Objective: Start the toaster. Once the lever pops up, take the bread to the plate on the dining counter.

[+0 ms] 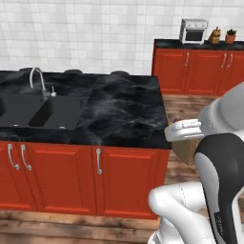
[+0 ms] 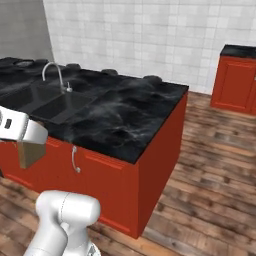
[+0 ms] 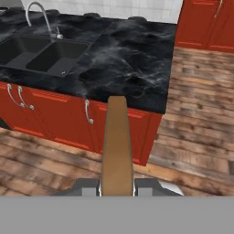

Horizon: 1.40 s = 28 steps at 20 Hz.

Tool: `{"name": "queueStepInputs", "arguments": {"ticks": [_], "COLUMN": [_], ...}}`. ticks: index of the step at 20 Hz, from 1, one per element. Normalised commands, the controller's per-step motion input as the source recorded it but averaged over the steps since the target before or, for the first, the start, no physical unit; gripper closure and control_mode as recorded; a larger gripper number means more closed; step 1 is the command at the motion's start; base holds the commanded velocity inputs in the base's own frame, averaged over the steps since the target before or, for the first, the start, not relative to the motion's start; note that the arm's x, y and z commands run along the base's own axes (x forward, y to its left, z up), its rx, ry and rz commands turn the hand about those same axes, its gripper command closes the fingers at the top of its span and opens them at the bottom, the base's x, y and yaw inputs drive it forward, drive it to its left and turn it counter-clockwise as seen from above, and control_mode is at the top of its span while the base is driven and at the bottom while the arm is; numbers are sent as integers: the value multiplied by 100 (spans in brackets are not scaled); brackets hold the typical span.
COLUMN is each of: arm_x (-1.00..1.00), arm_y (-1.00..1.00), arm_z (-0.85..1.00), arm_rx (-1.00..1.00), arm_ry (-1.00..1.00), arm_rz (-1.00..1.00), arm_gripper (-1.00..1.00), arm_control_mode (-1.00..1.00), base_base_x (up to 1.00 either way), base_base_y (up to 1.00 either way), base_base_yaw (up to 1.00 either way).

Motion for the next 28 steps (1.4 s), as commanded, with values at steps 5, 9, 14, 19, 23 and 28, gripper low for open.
{"name": "queueStepInputs", "arguments": {"ticks": [5,9,14,19,23,28], "arm_x": [0,0,0,0,0,0], "arm_y": [0,0,0,0,0,0], "arm_z": [0,0,0,0,0,0], "arm_rx": [0,0,0,0,0,0], "arm_ry": [0,0,0,0,0,0], "arm_rz": [0,0,0,0,0,0], "arm_gripper": [100,100,100,100,100,100], "arm_control_mode": [100,100,100,100,100,100], "base_base_x": [0,0,4,20,50,76], "base_base_y": [-35,-97,-100,-100,-100,-100], "base_base_yaw": [23,13,12,11,15,19]}}
